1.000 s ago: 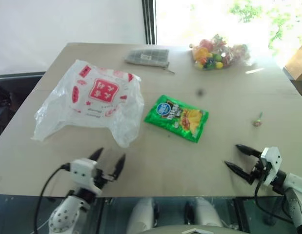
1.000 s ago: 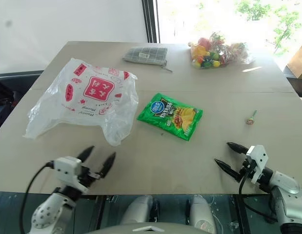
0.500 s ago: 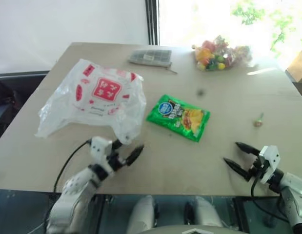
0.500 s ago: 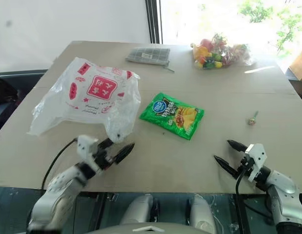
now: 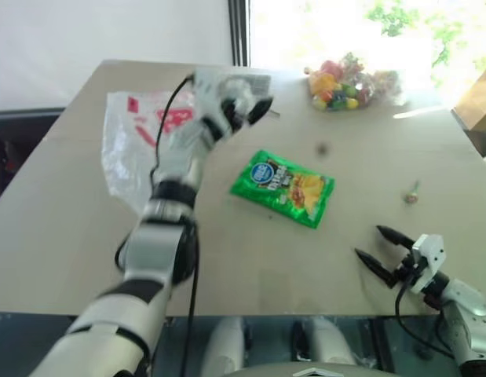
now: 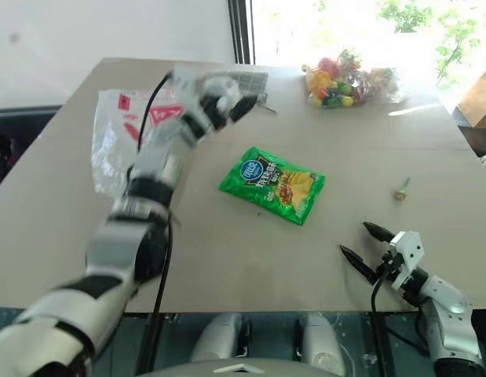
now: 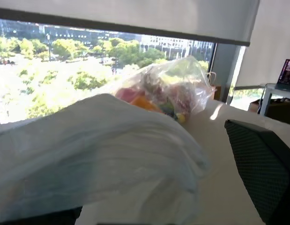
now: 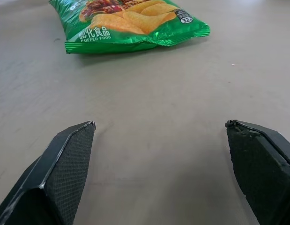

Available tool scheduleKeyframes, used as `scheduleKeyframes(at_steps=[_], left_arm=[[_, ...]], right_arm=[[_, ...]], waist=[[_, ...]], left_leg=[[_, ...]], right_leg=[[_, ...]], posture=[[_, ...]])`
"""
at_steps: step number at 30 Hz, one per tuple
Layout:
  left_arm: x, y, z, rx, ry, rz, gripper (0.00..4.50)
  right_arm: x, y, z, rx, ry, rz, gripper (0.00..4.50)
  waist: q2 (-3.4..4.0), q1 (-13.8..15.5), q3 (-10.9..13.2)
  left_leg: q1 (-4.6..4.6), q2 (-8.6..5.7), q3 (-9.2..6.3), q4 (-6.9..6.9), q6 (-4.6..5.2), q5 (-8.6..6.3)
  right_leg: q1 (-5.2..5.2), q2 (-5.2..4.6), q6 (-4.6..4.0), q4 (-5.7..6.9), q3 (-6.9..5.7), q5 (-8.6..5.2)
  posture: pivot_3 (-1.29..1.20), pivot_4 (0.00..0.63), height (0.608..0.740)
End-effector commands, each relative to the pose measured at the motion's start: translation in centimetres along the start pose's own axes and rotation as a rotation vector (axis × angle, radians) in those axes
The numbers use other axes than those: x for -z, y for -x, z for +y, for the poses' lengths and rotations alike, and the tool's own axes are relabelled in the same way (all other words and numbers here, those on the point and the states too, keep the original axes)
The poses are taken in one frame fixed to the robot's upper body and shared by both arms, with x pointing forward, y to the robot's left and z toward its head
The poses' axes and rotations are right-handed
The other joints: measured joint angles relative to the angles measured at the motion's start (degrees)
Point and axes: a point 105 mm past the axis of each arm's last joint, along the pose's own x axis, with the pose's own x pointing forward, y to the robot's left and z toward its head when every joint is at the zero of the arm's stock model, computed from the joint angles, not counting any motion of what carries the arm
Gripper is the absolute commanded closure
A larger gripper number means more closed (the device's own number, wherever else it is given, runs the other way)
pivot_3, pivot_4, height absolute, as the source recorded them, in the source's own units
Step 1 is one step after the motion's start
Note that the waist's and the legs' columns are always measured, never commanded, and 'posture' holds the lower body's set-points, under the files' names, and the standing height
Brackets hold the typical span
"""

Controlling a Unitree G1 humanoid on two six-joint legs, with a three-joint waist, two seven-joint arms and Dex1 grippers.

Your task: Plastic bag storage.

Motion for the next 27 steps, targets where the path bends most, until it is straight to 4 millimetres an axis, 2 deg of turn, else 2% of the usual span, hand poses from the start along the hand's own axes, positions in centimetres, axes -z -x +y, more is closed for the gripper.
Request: scheduleKeyframes(at_steps=[1,2,3,5,6,8,10,12,14,16,19,22,24,27], left_arm=[[-2.3,-1.7,0.6,-0.132,-0.066,0.017,0.04],[-1.4,-1.8,0.1,-0.095,-0.058,0.054,0.04],[0.1,-1.7,-1.2,0.014,-0.032,0.104,0.04],[3.6,-0.2,-4.1,0.271,-0.011,0.227,0.04],[5.0,0.9,-4.7,0.34,0.002,0.266,0.04],[7.7,3.7,-4.6,0.358,-0.004,0.338,0.04],[10.1,6.3,-3.7,0.259,0.002,0.415,0.04],[11.7,8.6,-3.6,0.196,-0.018,0.464,0.04],[11.2,10.0,-5.3,0.195,0.003,0.38,0.04],[9.6,10.5,-6.9,0.184,0.055,0.256,0.04],[7.9,10.2,-7.9,0.143,0.063,0.144,0.04],[5.1,9.5,-8.7,0.129,0.114,0.006,0.04],[3.7,10.2,-8.4,0.125,0.074,-0.012,0.04],[1.8,12.6,-6.8,0.045,-0.05,-0.056,0.04]], right_arm=[[1.2,-0.9,0.8,-0.024,-0.042,0.024,0.0],[1.1,-0.9,0.8,-0.022,-0.039,0.021,0.0],[1.0,-0.8,0.8,-0.018,-0.036,0.019,0.0],[1.0,-0.6,0.8,-0.01,-0.032,0.019,0.0],[1.0,-0.5,0.7,-0.005,-0.03,0.021,0.0],[1.0,-0.1,0.7,0.003,-0.029,0.027,0.0],[1.0,0.3,0.7,0.006,-0.032,0.035,0.0],[1.2,0.6,0.9,0.002,-0.033,0.047,0.0],[1.4,0.7,1.0,-0.005,-0.036,0.057,0.0],[1.4,0.5,1.1,-0.016,-0.039,0.06,0.0],[1.3,0.1,1.0,-0.024,-0.039,0.057,0.0],[1.1,-0.5,0.7,-0.04,-0.029,0.05,0.0],[0.8,-0.6,0.5,-0.043,-0.02,0.044,0.0],[0.6,-0.3,0.2,-0.032,-0.015,0.041,0.0]], waist=[[0.06,-0.89,-0.01],[0.21,-1.26,-0.1],[0.32,-1.45,-0.16],[0.62,-1.73,-0.33],[0.72,-1.82,-0.33],[0.93,-2.24,-0.16],[0.85,-2.15,0.03],[0.76,-1.33,0.03],[0.9,-1.01,-0.04],[0.97,-0.21,-0.09],[0.76,0.55,0.0],[0.78,0.35,-0.01],[0.83,-0.06,-0.04],[1.06,-1.15,-0.15]], left_leg=[[0.01,0.01,0.06,0.01,0.0,0.0],[0.14,0.05,0.11,-0.07,0.01,-0.01],[0.26,0.01,0.19,-0.21,0.01,-0.01],[0.37,0.0,0.26,-0.31,-0.01,-0.02],[0.4,0.02,0.27,-0.32,-0.04,-0.01],[0.34,0.05,0.26,-0.32,-0.16,0.06],[0.01,0.07,0.3,-0.24,-0.32,0.15],[-0.2,0.13,0.19,-0.17,-0.38,0.19],[-0.11,0.13,0.13,-0.13,-0.39,0.2],[0.13,0.07,0.15,-0.16,-0.32,0.15],[0.07,0.01,0.05,0.07,-0.24,0.11],[0.16,0.02,0.05,0.17,-0.23,0.12],[0.3,0.07,0.07,0.17,-0.23,0.12],[0.34,0.13,0.1,0.15,-0.25,0.12]], right_leg=[[-0.02,-0.04,0.01,0.0,0.1,0.0],[0.0,-0.14,0.03,0.05,0.22,0.0],[0.02,-0.18,0.06,0.05,0.35,-0.02],[0.02,-0.14,0.13,0.06,0.5,-0.07],[0.0,-0.08,0.13,0.07,0.5,-0.07],[-0.13,-0.03,0.12,0.2,0.51,-0.08],[-0.66,-0.03,0.09,0.65,0.76,-0.08],[-0.88,-0.09,0.06,0.8,0.86,-0.09],[-0.76,-0.12,0.04,0.81,0.87,-0.1],[-0.44,-0.39,0.04,0.74,0.93,-0.1],[-0.38,-0.62,0.05,0.77,0.8,-0.08],[-0.31,-0.61,-0.01,0.9,0.86,-0.05],[-0.22,-0.55,-0.02,0.94,0.88,-0.05],[-0.23,-0.43,-0.05,1.04,0.96,-0.05]], posture=[[0.0,0.15,0.738],[0.0,0.15,0.738],[0.0,0.15,0.738],[0.0,0.15,0.738],[0.0,0.15,0.738],[0.0,0.15,0.738],[0.0,0.15,0.738],[0.0,0.15,0.738],[0.0,0.15,0.738],[0.0,0.15,0.738],[0.0,0.15,0.738],[0.0,0.15,0.738],[0.0,0.15,0.738],[0.0,0.15,0.738]])
